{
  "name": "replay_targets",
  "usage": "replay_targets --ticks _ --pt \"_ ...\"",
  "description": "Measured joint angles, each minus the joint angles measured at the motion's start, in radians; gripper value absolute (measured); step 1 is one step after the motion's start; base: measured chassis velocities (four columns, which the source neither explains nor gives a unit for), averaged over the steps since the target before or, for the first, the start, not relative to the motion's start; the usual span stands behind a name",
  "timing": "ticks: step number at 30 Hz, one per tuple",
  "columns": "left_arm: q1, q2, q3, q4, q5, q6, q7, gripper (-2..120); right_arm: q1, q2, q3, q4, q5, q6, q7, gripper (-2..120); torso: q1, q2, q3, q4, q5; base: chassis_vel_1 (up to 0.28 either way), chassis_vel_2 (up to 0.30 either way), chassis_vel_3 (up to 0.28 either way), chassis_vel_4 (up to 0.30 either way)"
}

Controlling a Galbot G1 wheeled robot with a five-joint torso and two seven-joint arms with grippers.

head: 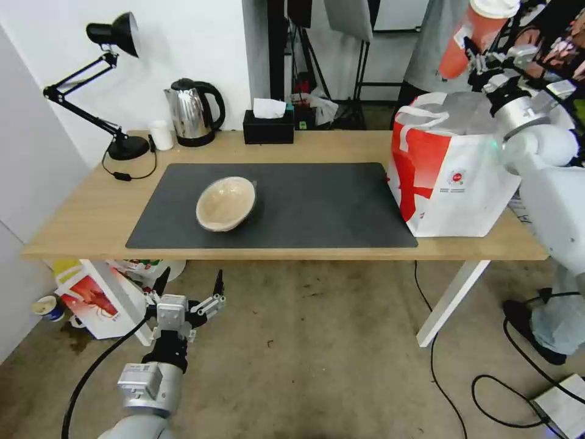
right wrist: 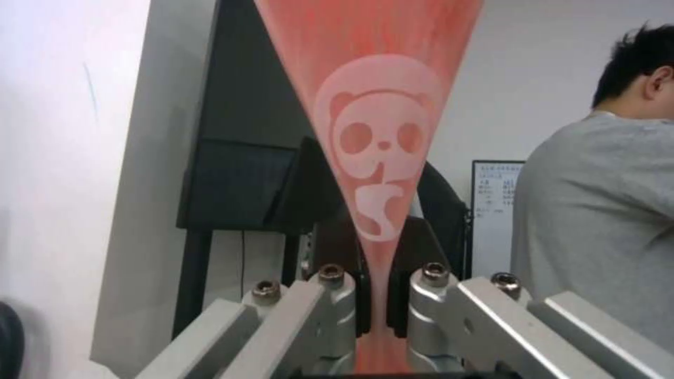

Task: Pick up the trash from the table and place it into the takeout bag.

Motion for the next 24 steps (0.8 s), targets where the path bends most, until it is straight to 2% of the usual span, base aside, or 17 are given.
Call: replay_targets --ticks 15,20,24 --pt "0.000 0.000 0.000 0.000 0.000 0.000 0.000 100 -0.001 -0.014 0.001 -0.004 -0.076 -0.004 0.081 2 0.000 0.000 0.000 0.0000 0.0001 0.000 0.000 0.000 0.000" --pt "0.000 0.000 0.000 0.000 0.000 0.000 0.000 100 -0.006 -0.016 0.002 -0.002 -0.098 -0.006 0.107 14 0.000 0.000 0.000 0.0000 0.0001 0.000 0.000 0.000 0.000" --pt "0.000 0.000 0.000 0.000 0.000 0.000 0.000 100 -0.008 -0.023 0.005 0.003 -0.105 -0.014 0.126 36 0.000 0.000 0.000 0.0002 0.0001 0.000 0.000 0.000 0.000"
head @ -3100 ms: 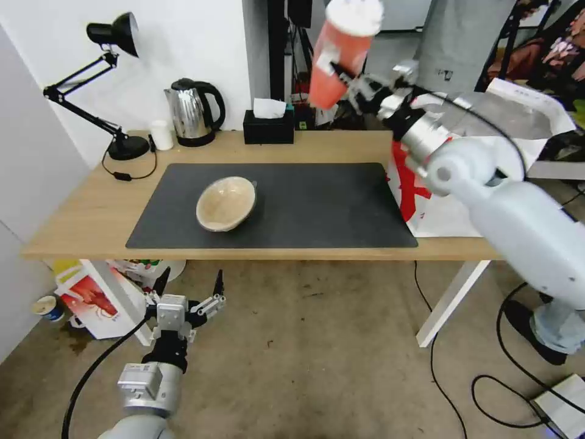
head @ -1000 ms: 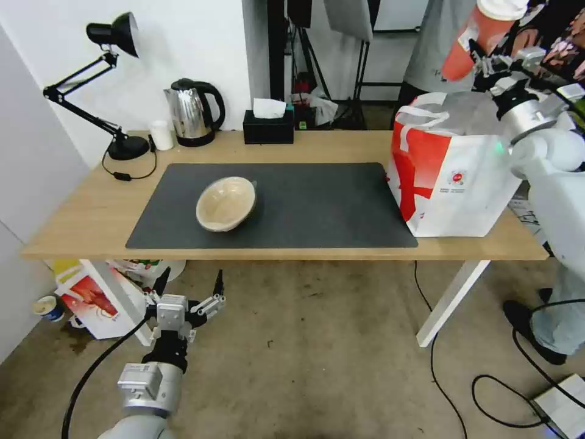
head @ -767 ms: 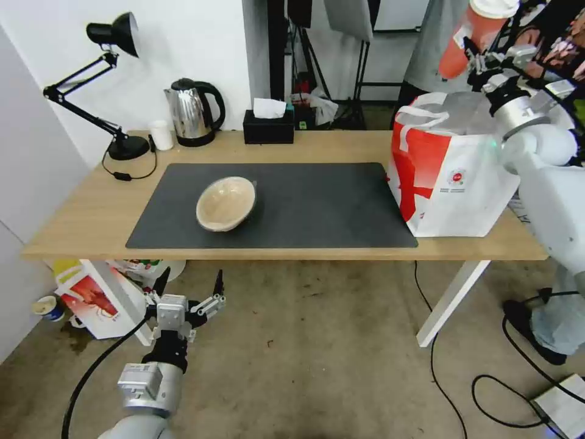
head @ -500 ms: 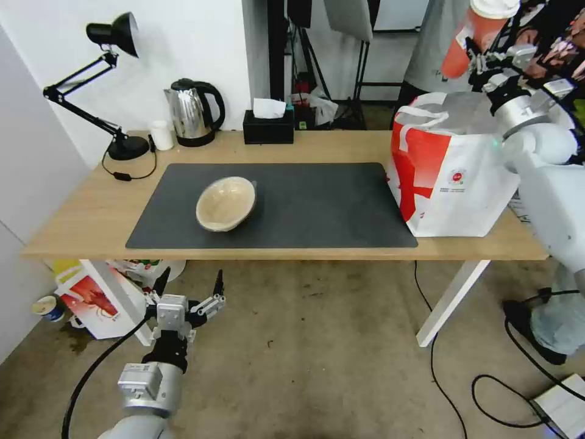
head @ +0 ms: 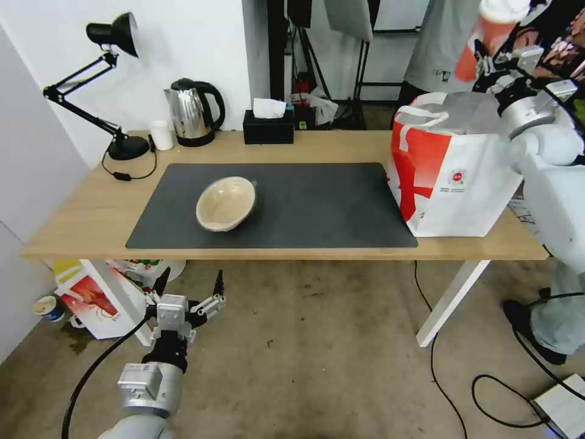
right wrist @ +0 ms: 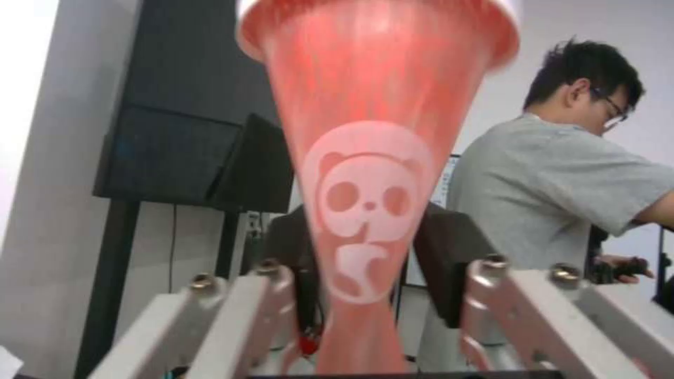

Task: Pick up the trash from the table and place it into the takeout bag.

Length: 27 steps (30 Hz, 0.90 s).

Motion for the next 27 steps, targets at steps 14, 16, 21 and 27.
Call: replay_targets --ticks 14,16,21,27 --pt "0.000 0.000 0.000 0.000 0.000 0.000 0.000 100 -0.027 -0.028 0.007 0.032 -0.026 -0.044 0.054 84 0.000 0.000 0.000 -0.0002 0.0001 0.000 0.000 0.000 0.000" --pt "0.000 0.000 0.000 0.000 0.000 0.000 0.000 100 -0.027 -0.026 0.007 0.032 -0.026 -0.044 0.055 89 0.000 0.000 0.000 -0.0001 0.0002 0.000 0.000 0.000 0.000" --pt "0.000 0.000 0.000 0.000 0.000 0.000 0.000 100 -0.024 -0.023 0.007 0.032 -0.027 -0.048 0.057 100 0.000 0.000 0.000 -0.0001 0.0000 0.000 0.000 0.000 0.000" --pt "0.000 0.000 0.000 0.000 0.000 0.000 0.000 100 -0.019 -0.023 0.003 0.032 -0.031 -0.060 0.067 100 0.000 0.000 0.000 -0.0002 0.0000 0.000 0.000 0.000 0.000"
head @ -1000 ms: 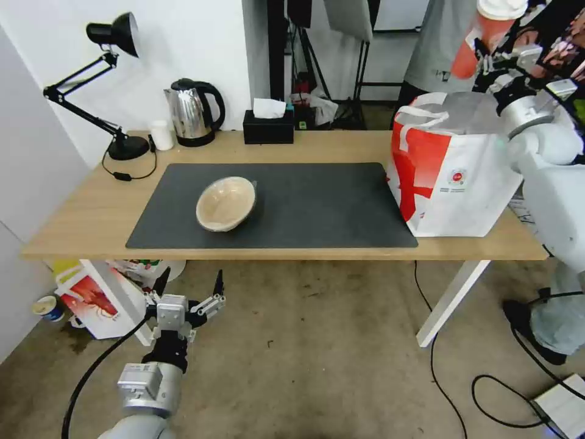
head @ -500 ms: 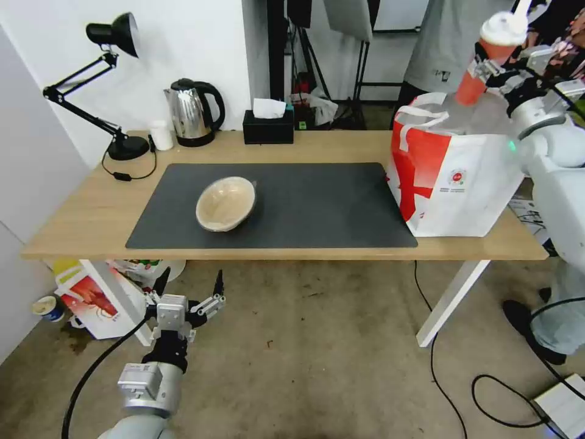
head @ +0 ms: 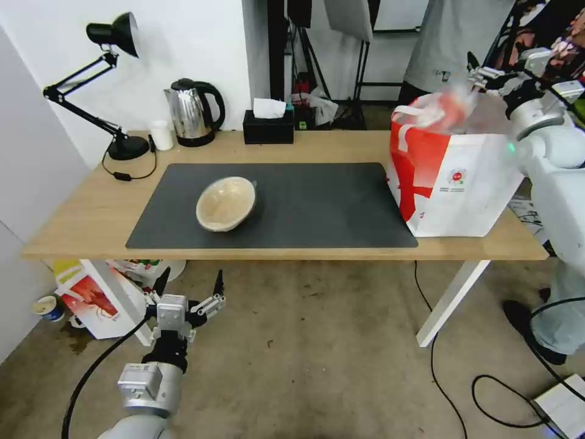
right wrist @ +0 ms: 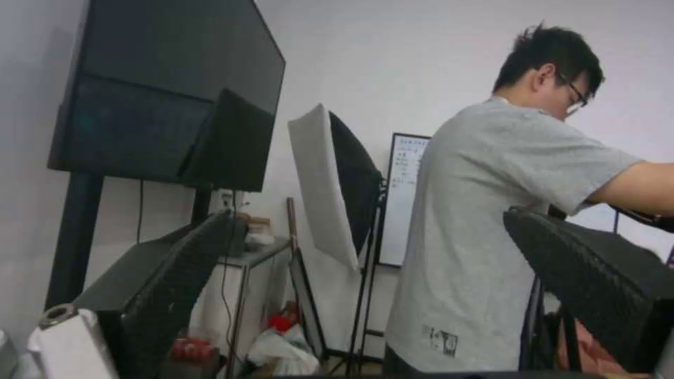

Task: Pick up the trash from the table and place it into the takeout bag.

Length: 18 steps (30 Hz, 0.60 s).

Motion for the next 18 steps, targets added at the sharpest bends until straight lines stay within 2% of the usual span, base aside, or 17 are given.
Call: replay_targets --ticks 15,18 --pt "0.000 0.000 0.000 0.000 0.000 0.000 0.000 100 0.004 0.009 -0.016 -0.004 -0.011 -0.008 0.029 100 0.000 0.000 0.000 0.0000 0.0000 0.000 0.000 0.000 0.000" --pt "0.000 0.000 0.000 0.000 0.000 0.000 0.000 100 -0.030 -0.012 0.000 0.061 -0.004 -0.018 0.067 100 0.000 0.000 0.000 0.0001 0.0001 0.000 0.000 0.000 0.000"
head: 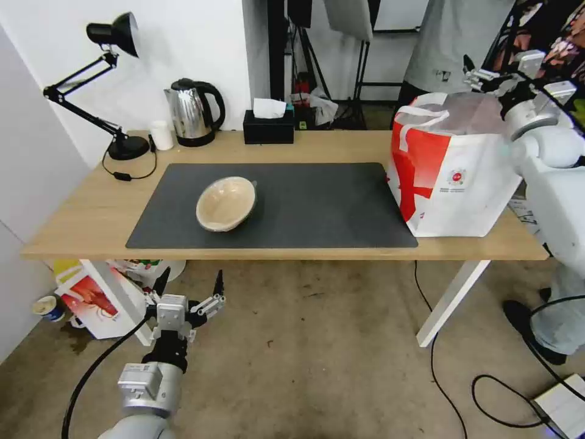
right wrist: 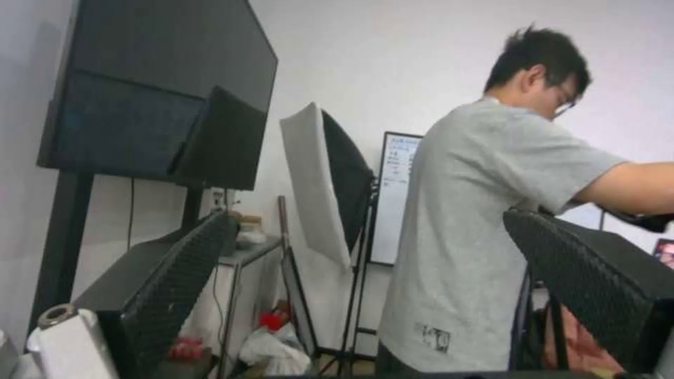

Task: Pick up the trash from the table and place it into the takeout bag.

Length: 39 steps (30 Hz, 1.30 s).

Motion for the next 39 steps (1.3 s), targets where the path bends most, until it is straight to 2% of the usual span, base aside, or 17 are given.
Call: replay_targets --ticks 4,7,8,10,11,12,13,16,17,19,20,22,24,25,29,33,39 --pt "0.000 0.000 0.000 0.000 0.000 0.000 0.000 100 -0.047 -0.029 0.017 0.098 0.035 -0.033 0.056 100 0.000 0.000 0.000 -0.0001 -0.0001 0.000 0.000 0.000 0.000" --pt "0.000 0.000 0.000 0.000 0.000 0.000 0.000 100 -0.157 -0.072 0.078 0.299 0.067 -0.103 0.150 100 0.000 0.000 0.000 -0.0001 -0.0002 0.000 0.000 0.000 0.000" --pt "0.000 0.000 0.000 0.000 0.000 0.000 0.000 100 -0.157 -0.072 0.078 0.299 0.067 -0.103 0.150 100 0.000 0.000 0.000 -0.0001 -0.0002 0.000 0.000 0.000 0.000" --pt "0.000 0.000 0.000 0.000 0.000 0.000 0.000 100 -0.225 -0.096 0.121 0.404 0.081 -0.130 0.186 100 0.000 0.000 0.000 0.0000 -0.0001 0.000 0.000 0.000 0.000" --pt "0.000 0.000 0.000 0.000 0.000 0.000 0.000 100 -0.294 -0.120 0.169 0.505 0.092 -0.150 0.227 100 0.000 0.000 0.000 -0.0002 0.0000 0.000 0.000 0.000 0.000" --pt "0.000 0.000 0.000 0.000 0.000 0.000 0.000 100 -0.334 -0.132 0.200 0.555 0.102 -0.160 0.244 100 0.000 0.000 0.000 0.0000 0.0000 0.000 0.000 0.000 0.000" --pt "0.000 0.000 0.000 0.000 0.000 0.000 0.000 100 -0.334 -0.132 0.200 0.555 0.102 -0.160 0.244 100 0.000 0.000 0.000 0.0000 0.0000 0.000 0.000 0.000 0.000" --pt "0.000 0.000 0.000 0.000 0.000 0.000 0.000 100 -0.503 -0.176 0.344 0.730 0.149 -0.201 0.278 100 0.000 0.000 0.000 -0.0006 -0.0003 0.000 0.000 0.000 0.000" --pt "0.000 0.000 0.000 0.000 0.000 0.000 0.000 100 -0.503 -0.176 0.344 0.730 0.149 -0.201 0.278 100 0.000 0.000 0.000 -0.0006 -0.0003 0.000 0.000 0.000 0.000" --pt "0.000 0.000 0.000 0.000 0.000 0.000 0.000 100 -0.611 -0.191 0.429 0.823 0.164 -0.214 0.297 100 0.000 0.000 0.000 -0.0006 0.0001 0.000 0.000 0.000 0.000" --pt "0.000 0.000 0.000 0.000 0.000 0.000 0.000 100 -0.611 -0.191 0.429 0.823 0.164 -0.214 0.297 100 0.000 0.000 0.000 -0.0006 0.0001 0.000 0.000 0.000 0.000" --pt "0.000 0.000 0.000 0.000 0.000 0.000 0.000 100 -0.713 -0.191 0.506 0.908 0.174 -0.215 0.312 100 0.000 0.000 0.000 0.0002 0.0000 0.000 0.000 0.000 0.000" --pt "0.000 0.000 0.000 0.000 0.000 0.000 0.000 100 -0.811 -0.176 0.580 0.995 0.179 -0.217 0.330 100 0.000 0.000 0.000 -0.0001 -0.0002 0.000 0.000 0.000 0.000" --pt "0.000 0.000 0.000 0.000 0.000 0.000 0.000 100 -0.811 -0.176 0.580 0.995 0.179 -0.217 0.330 100 0.000 0.000 0.000 -0.0001 -0.0002 0.000 0.000 0.000 0.000" --pt "0.000 0.000 0.000 0.000 0.000 0.000 0.000 100 -0.936 -0.131 0.683 1.113 0.170 -0.220 0.359 100 0.000 0.000 0.000 0.0000 -0.0002 0.000 0.000 0.000 0.000" --pt "0.000 0.000 0.000 0.000 0.000 0.000 0.000 100 -1.003 -0.094 0.730 1.168 0.150 -0.219 0.360 100 0.000 0.000 0.000 -0.0002 -0.0001 0.000 0.000 0.000 0.000" --pt "0.000 0.000 0.000 0.000 0.000 0.000 0.000 100 -1.071 -0.057 0.742 1.221 0.135 -0.214 0.359 100 0.000 0.000 0.000 0.0000 0.0000 0.000 0.000 0.000 0.000"
